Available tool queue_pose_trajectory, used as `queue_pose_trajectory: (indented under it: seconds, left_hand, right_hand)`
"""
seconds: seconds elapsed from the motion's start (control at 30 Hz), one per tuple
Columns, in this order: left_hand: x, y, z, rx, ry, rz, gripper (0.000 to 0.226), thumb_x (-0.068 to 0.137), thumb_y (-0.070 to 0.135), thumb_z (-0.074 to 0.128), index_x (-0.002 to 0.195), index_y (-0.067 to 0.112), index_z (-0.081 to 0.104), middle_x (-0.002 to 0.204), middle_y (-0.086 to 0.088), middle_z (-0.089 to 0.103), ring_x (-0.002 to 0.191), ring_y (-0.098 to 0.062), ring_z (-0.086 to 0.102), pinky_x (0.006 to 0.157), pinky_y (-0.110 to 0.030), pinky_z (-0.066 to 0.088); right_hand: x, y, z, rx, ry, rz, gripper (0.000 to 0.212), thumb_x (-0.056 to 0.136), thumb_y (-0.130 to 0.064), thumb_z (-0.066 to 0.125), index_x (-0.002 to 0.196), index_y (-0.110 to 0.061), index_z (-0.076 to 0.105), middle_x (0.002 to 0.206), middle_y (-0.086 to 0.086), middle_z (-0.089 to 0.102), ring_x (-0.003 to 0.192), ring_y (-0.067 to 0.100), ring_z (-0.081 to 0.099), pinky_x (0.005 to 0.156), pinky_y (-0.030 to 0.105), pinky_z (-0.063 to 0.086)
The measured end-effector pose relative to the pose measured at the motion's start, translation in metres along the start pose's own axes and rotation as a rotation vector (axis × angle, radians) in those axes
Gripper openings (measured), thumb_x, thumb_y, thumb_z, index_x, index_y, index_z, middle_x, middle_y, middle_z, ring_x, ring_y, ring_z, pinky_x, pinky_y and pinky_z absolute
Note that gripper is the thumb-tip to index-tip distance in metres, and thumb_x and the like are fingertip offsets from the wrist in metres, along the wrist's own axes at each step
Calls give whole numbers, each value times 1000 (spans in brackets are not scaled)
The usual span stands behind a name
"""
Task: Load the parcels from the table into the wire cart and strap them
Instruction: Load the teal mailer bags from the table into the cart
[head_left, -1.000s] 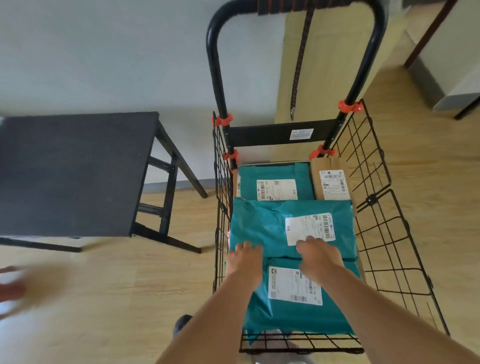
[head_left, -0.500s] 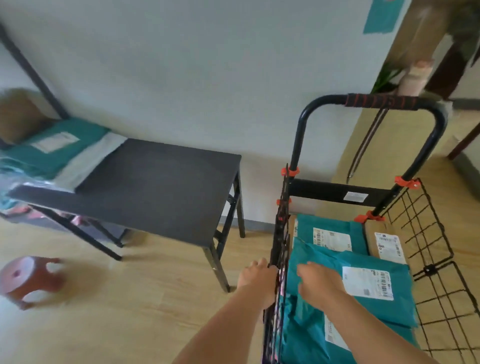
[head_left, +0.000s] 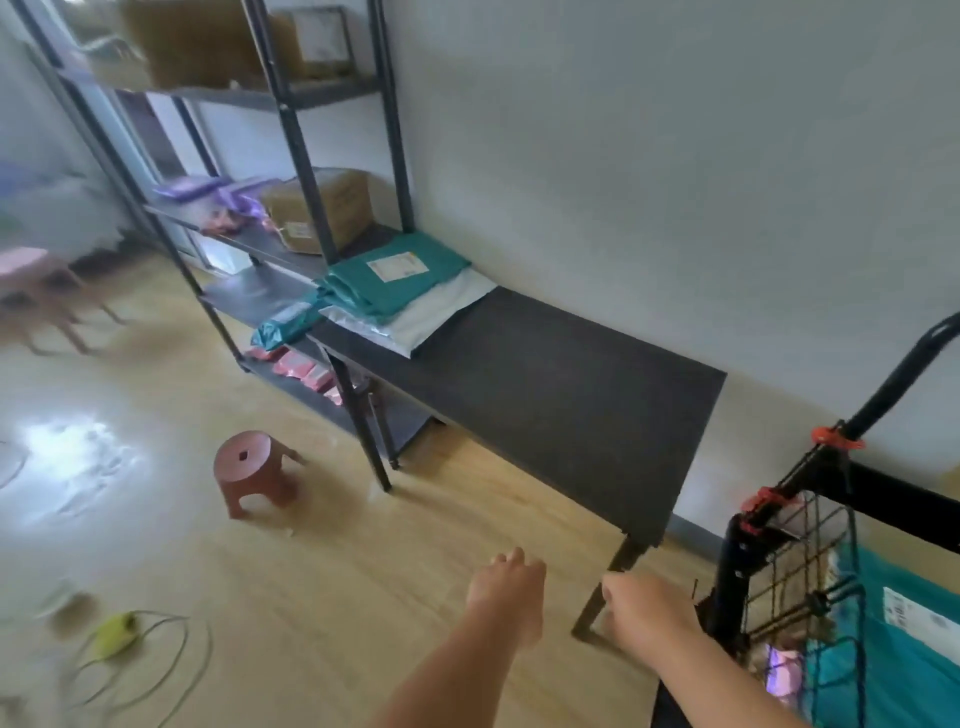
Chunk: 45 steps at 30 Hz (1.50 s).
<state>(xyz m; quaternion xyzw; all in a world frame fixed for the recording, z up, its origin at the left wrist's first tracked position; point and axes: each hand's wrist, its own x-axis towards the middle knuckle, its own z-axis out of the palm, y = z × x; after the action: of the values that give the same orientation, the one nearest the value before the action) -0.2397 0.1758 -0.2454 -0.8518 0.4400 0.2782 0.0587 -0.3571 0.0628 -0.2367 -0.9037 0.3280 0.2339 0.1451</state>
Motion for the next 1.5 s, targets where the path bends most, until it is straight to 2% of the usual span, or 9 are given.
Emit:
queue_pose_trajectory:
  seconds: [0.13, 0.4, 0.5, 0.7, 0.87, 1.0, 1.17, 1.33, 1.5]
  left_hand:
    - [-12, -70, -6, -50, 15, -78, 59, 87, 6, 54, 143, 14, 39, 135, -14, 43, 125, -33, 44, 98, -42, 45]
    - [-19, -156, -19, -136, 72, -216, 57, 87, 8, 53, 142, 18, 42, 134, -11, 45, 125, -31, 45, 97, -40, 44]
    - [-15, -175, -28, -158, 86, -234, 57, 87, 8, 52, 142, 17, 42, 134, -12, 46, 124, -31, 45, 97, -40, 44]
    - [6, -218, -46, -190, 83, -274, 55, 87, 8, 52, 140, 15, 43, 133, -12, 46, 121, -31, 45, 96, -40, 47]
    - [44, -248, -78, -191, 115, -287, 57, 86, 6, 51, 142, 17, 42, 136, -12, 46, 125, -31, 45, 97, -41, 46]
    - [83, -276, -115, -163, 130, -309, 56, 88, 7, 49, 143, 17, 42, 138, -12, 45, 128, -32, 45, 98, -42, 47]
    - [134, -300, -152, -141, 123, -336, 54, 88, 8, 50, 142, 16, 43, 136, -12, 47, 125, -32, 45, 99, -43, 46]
    - [177, -312, -178, -91, 134, -331, 54, 88, 9, 50, 141, 17, 44, 134, -11, 50, 124, -31, 47, 100, -42, 43]
    - [200, -323, -194, -117, 298, -323, 45, 87, 5, 49, 129, 21, 54, 122, -4, 58, 115, -25, 53, 100, -38, 40]
  right_hand:
    - [19, -66, -3, -28, 24, -74, 10, 95, -26, 49, 101, -25, 58, 95, -5, 56, 92, 18, 58, 82, 32, 50]
    - [55, -159, -21, -66, 65, -145, 17, 97, -24, 52, 112, -30, 58, 110, -5, 64, 93, 13, 59, 80, 26, 49]
    - [73, -180, -33, -75, 68, -157, 15, 97, -25, 52, 111, -26, 60, 108, -3, 63, 99, 16, 61, 85, 31, 52]
    - [113, -217, -45, -171, 31, -208, 22, 100, -26, 46, 120, -23, 55, 121, 1, 61, 110, 21, 59, 74, 28, 39]
    - [166, -239, -77, -158, 32, -227, 16, 99, -24, 42, 109, -22, 55, 116, 1, 63, 103, 22, 59, 74, 30, 39]
    - [219, -256, -108, -106, 49, -225, 20, 99, -24, 44, 112, -22, 58, 114, -1, 63, 103, 19, 62, 84, 32, 51]
    - [278, -269, -139, -94, 46, -238, 22, 96, -21, 44, 112, -23, 58, 118, -3, 62, 109, 20, 59, 75, 29, 40]
    - [327, -266, -173, -29, 68, -206, 17, 95, -22, 45, 104, -24, 59, 108, -5, 60, 96, 17, 59, 72, 29, 43]
    - [351, -262, -182, 63, 35, -160, 8, 95, -27, 49, 96, -28, 57, 93, -11, 58, 83, 11, 58, 61, 25, 41]
